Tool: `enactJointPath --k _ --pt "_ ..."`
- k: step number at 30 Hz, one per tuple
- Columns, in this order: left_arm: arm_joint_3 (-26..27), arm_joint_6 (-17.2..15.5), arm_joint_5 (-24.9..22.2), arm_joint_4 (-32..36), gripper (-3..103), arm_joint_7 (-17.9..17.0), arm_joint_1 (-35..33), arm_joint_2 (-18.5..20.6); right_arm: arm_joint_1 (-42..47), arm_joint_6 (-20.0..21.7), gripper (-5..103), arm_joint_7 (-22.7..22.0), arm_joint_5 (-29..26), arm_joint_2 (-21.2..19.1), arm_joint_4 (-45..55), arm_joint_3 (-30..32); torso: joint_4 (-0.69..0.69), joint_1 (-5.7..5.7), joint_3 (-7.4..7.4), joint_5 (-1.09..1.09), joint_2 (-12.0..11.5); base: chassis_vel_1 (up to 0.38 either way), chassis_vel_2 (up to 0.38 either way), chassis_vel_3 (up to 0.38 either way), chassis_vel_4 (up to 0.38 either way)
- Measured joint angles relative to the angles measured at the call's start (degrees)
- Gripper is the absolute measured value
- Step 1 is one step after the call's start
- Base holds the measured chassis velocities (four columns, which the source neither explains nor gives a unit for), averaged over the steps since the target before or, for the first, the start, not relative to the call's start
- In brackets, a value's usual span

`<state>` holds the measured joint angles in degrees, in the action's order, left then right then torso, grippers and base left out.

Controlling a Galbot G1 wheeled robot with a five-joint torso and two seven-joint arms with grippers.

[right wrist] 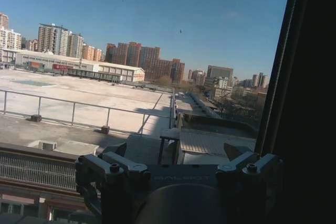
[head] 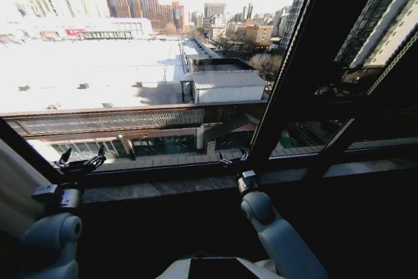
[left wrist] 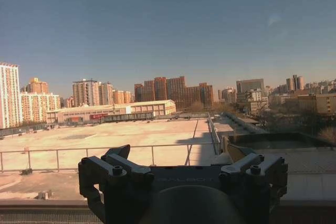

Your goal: Open the curtains by pulling them apart, changing their state from closed to fully open.

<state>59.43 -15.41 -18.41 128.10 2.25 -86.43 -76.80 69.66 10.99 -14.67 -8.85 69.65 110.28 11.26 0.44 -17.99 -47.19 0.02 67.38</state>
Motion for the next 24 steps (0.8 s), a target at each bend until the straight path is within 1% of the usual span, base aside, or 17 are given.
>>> enactJointPath --k 7,12,14,15,17,19,24 --pt "-0.5 -0.8 0.4 0.3 100 0.0 0.2 -0.7 -0.6 0.2 100 0.0 -0.8 -0.3 -0.4 0.6 0.0 0.0 0.0 -0.01 0.0 -0.345 -0.338 0.346 0.344" --pt "-0.4 -1.5 0.3 1.1 100 0.0 0.0 -0.9 -1.6 0.8 100 0.0 -2.2 -0.8 -1.3 3.3 0.0 0.0 0.0 0.01 0.0 -0.366 -0.367 0.37 0.354" --pt "-0.2 -1.6 0.2 1.4 100 0.0 -0.2 -0.8 -3.0 1.3 100 0.7 -2.8 -1.2 -3.6 6.5 0.0 0.0 -0.01 -0.01 0.0 -0.368 -0.365 0.36 0.363" --pt "-0.2 -1.6 0.2 1.4 100 0.0 -0.2 -0.8 -3.0 1.3 100 0.7 -2.8 -1.2 -3.6 6.5 0.0 0.0 -0.01 -0.01 0.0 -0.368 -0.379 0.351 0.363" --pt "0.0 -1.6 0.0 1.6 100 0.0 -0.4 -0.7 -4.2 1.3 100 0.9 -3.6 -1.9 -6.2 9.2 0.0 0.0 0.0 0.01 0.0 -0.353 -0.362 0.321 0.36" --pt "0.3 -1.6 -0.3 1.7 100 0.0 -0.7 -0.7 -4.7 1.3 100 1.0 -4.5 -2.6 -7.3 10.6 0.01 0.0 0.0 -0.01 0.0 -0.354 -0.346 0.349 0.359" --pt "1.1 -1.8 -1.3 2.1 100 0.2 -1.5 -0.7 -5.9 1.2 100 1.4 -5.8 -3.5 -9.4 11.8 0.0 0.01 0.0 -0.01 0.0 -0.363 -0.344 0.345 0.349"
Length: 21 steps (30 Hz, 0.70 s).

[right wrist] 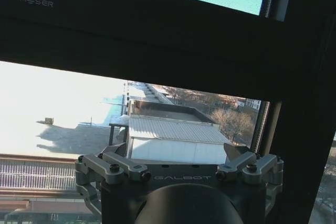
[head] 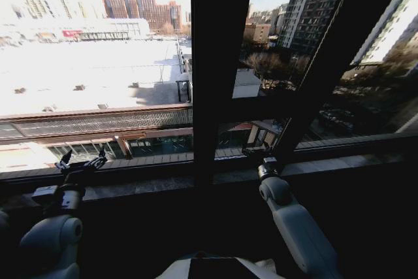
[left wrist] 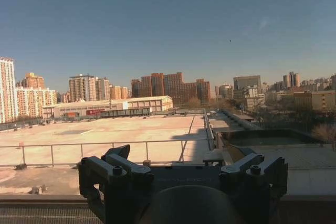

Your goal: Open the curtains by pulling them apart, changing their state from closed to fully open.

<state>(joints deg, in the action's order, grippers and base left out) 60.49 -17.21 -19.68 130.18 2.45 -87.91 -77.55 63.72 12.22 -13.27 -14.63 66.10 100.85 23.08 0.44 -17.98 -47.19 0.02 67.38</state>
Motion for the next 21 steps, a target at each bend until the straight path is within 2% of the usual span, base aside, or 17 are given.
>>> enactJointPath --k 5,7,9,12,16,19,21 --pt "0.4 -2.8 -2.2 1.5 100 1.8 -0.9 -0.2 -1.4 0.0 100 0.7 -1.2 -1.1 -1.2 -0.7 0.0 0.0 0.0 0.01 0.0 -0.356 -0.344 0.355 0.35" --pt "0.4 -2.9 -2.2 1.6 100 1.8 -1.0 -0.2 -1.5 0.0 100 0.7 -1.2 -1.2 -1.3 -0.8 0.0 0.0 0.0 0.01 0.0 -0.357 -0.352 0.365 0.353" --pt "0.2 -6.0 -3.0 2.6 100 1.8 -2.2 -0.6 -2.3 0.0 100 0.8 -1.2 -1.5 -1.8 -1.1 0.0 0.0 0.0 0.0 0.0 -0.359 -0.361 0.372 0.366" --pt "-0.4 -7.1 -3.0 2.8 100 1.8 -3.4 -1.6 -2.4 0.0 100 0.9 -1.3 -1.6 -1.8 -1.2 0.0 0.0 0.0 0.01 0.0 -0.365 -0.358 0.371 0.344" --pt "-1.1 -6.5 -2.7 2.2 100 1.6 -4.0 -3.9 -1.9 0.0 100 0.9 -1.4 -1.4 -0.8 -1.3 -0.01 0.0 -0.01 -0.01 0.0 -0.359 -0.354 0.354 0.35" --pt "-1.3 -5.1 -1.2 1.5 100 0.9 -4.1 -7.2 -0.3 0.0 100 0.9 -1.4 -1.1 1.3 -2.4 -0.01 0.0 0.0 -0.02 0.0 -0.347 -0.35 0.353 0.331" --pt "-1.3 -5.0 -1.0 1.5 100 0.7 -4.2 -7.7 0.2 0.0 100 0.9 -1.4 -1.1 1.9 -2.6 -0.01 0.01 0.01 0.01 0.0 -0.348 -0.341 0.347 0.323"
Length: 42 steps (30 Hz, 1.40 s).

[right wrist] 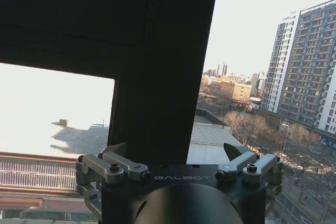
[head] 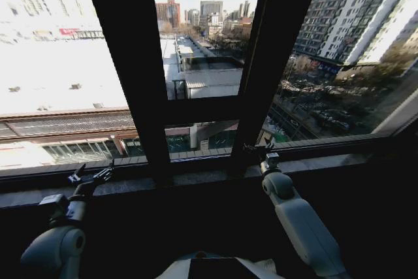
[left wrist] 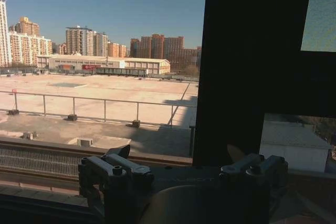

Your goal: Open the curtains by pulling them apart, changing their state from closed to fully open.

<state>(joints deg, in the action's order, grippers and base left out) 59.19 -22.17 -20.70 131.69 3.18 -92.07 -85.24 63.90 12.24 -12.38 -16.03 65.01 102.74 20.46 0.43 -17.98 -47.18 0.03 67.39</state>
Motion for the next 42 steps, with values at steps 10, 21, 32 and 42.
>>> enactJointPath --k 10,21,32,42 --pt "0.3 1.4 1.7 -1.3 100 -0.4 0.8 0.5 2.0 -0.3 100 0.0 1.6 0.6 3.0 -1.8 0.01 -0.03 -0.01 -0.01 0.0 -0.314 -0.373 0.313 0.358" --pt "0.3 2.4 2.0 -2.4 100 -0.2 1.4 1.3 2.8 -1.4 100 0.0 2.1 0.6 3.3 -1.7 0.01 0.01 0.0 -0.05 0.0 0.051 -0.234 -0.031 0.241" --pt "0.6 4.3 2.2 -2.8 100 0.0 0.6 1.0 3.0 -1.2 100 -0.2 2.0 1.1 3.3 -1.8 0.01 -0.02 -0.01 -0.02 0.0 0.29 -0.237 -0.311 0.254" --pt "0.8 5.8 3.0 -2.6 100 0.2 0.0 0.5 3.4 -1.2 100 -0.3 2.0 1.2 3.7 -1.8 0.01 0.02 0.01 -0.01 0.0 0.207 -0.367 -0.223 0.364"
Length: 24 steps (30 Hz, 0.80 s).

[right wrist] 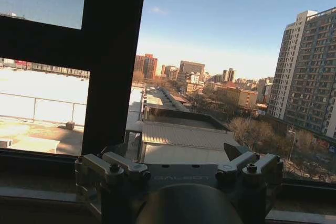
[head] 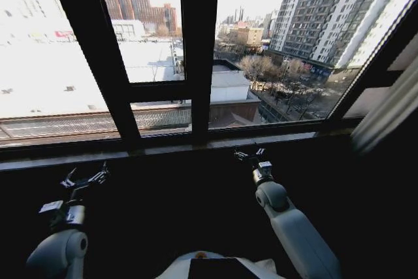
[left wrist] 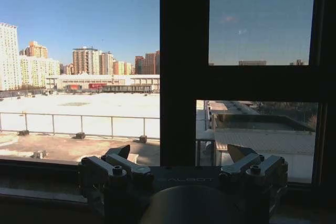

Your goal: Open the curtains by pulling them apart, changing their state from closed to fully open.

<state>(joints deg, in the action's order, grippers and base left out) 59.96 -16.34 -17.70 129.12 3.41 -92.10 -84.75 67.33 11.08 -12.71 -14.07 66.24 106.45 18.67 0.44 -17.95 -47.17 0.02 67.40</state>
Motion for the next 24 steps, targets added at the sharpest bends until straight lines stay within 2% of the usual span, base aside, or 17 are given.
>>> enactJointPath --k 14,24 --pt "0.6 0.9 0.2 -0.1 100 1.0 0.1 -0.4 0.2 0.0 100 0.0 0.3 -0.2 0.1 0.1 0.0 -0.06 -0.03 -0.02 0.0 0.084 -0.342 -0.082 0.351" --pt "0.5 1.6 0.2 -0.5 100 1.1 0.0 -0.8 0.1 -0.2 100 0.1 0.1 0.0 -0.1 0.0 -0.01 -0.03 -0.02 -0.01 0.0 0.283 -0.312 -0.298 0.307"
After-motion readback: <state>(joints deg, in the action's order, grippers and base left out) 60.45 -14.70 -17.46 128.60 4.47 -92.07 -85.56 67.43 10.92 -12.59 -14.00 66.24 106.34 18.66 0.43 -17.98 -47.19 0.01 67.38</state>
